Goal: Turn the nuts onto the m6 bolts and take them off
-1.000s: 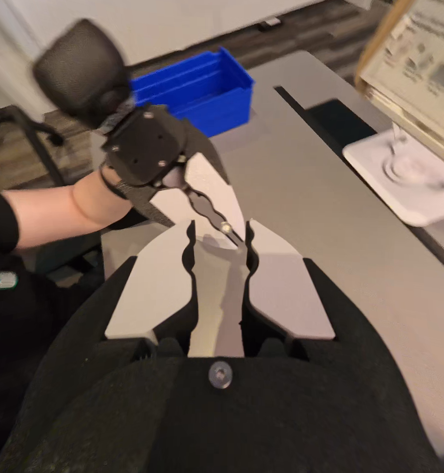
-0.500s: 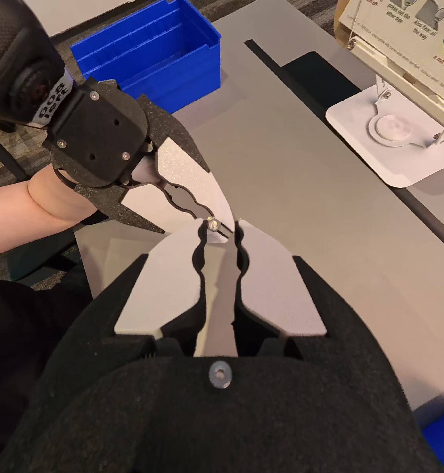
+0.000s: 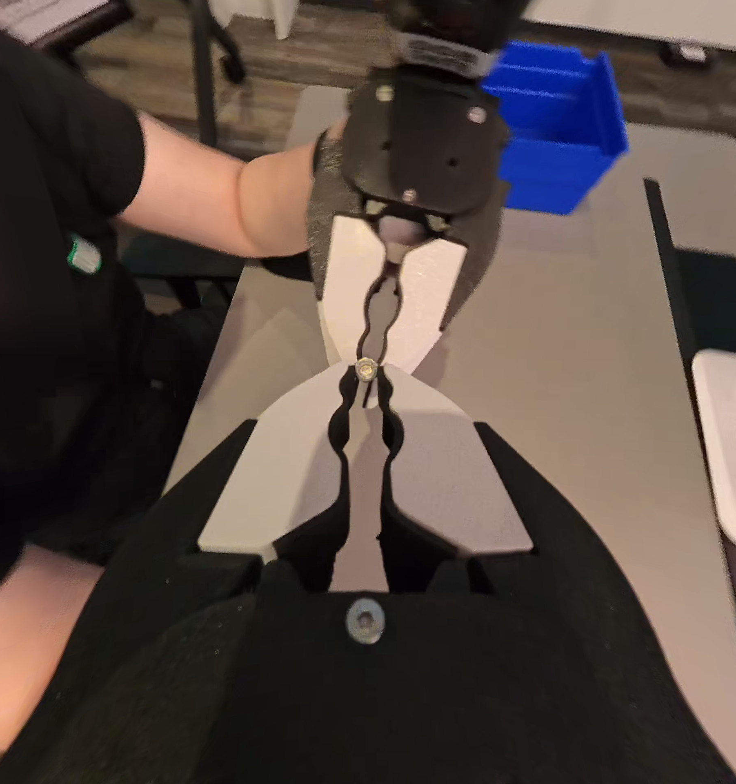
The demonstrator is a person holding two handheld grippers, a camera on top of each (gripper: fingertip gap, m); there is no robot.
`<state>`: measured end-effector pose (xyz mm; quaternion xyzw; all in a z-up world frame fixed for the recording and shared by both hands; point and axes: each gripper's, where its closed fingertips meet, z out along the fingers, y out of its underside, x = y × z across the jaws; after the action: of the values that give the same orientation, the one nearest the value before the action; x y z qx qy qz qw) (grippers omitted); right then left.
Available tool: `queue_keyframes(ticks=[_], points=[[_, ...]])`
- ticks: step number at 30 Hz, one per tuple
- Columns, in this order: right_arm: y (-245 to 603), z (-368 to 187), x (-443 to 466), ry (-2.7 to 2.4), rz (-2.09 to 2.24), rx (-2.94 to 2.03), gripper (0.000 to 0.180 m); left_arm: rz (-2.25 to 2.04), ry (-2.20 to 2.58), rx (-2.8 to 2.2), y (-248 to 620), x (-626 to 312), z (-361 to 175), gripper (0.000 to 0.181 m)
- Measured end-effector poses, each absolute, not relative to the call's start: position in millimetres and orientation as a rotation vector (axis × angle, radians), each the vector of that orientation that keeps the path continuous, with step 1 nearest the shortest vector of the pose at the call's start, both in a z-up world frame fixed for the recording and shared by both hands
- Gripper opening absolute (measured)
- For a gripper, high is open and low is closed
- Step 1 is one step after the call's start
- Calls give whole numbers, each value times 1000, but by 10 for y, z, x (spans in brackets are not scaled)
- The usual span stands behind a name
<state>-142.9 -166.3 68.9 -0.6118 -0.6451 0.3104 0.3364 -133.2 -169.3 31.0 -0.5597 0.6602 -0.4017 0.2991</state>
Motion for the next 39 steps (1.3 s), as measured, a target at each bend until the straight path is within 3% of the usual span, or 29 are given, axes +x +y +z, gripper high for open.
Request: queue_keyframes(ticks=[8,18,25,28,33,39], points=[[-1898,651,-1431,-1874,882,-1331,9,-1098,2006,-1405,-2008,-1383,88,4],[-1540,871,-1243,-1609,679,-1467,9,-1068,1784,-1506,-1647,-1337,196,5],[-1204,1043,356,-917,150,-1978,10,-1068,1565,-1510,-1375,-1443,508,4],[-1171,672,1282,-608,46,-2260,10,-1108,1506,-1496,-1352,-1484,631,4],[-1392,-490,2398,-227,63,-2635,10,-1102,1467,-1459,-1369,-1483,748,4],[-1528,-1319,2568,-299,151,-2784,10,-1105,1465,-1436,-1415,-1430,791,4]])
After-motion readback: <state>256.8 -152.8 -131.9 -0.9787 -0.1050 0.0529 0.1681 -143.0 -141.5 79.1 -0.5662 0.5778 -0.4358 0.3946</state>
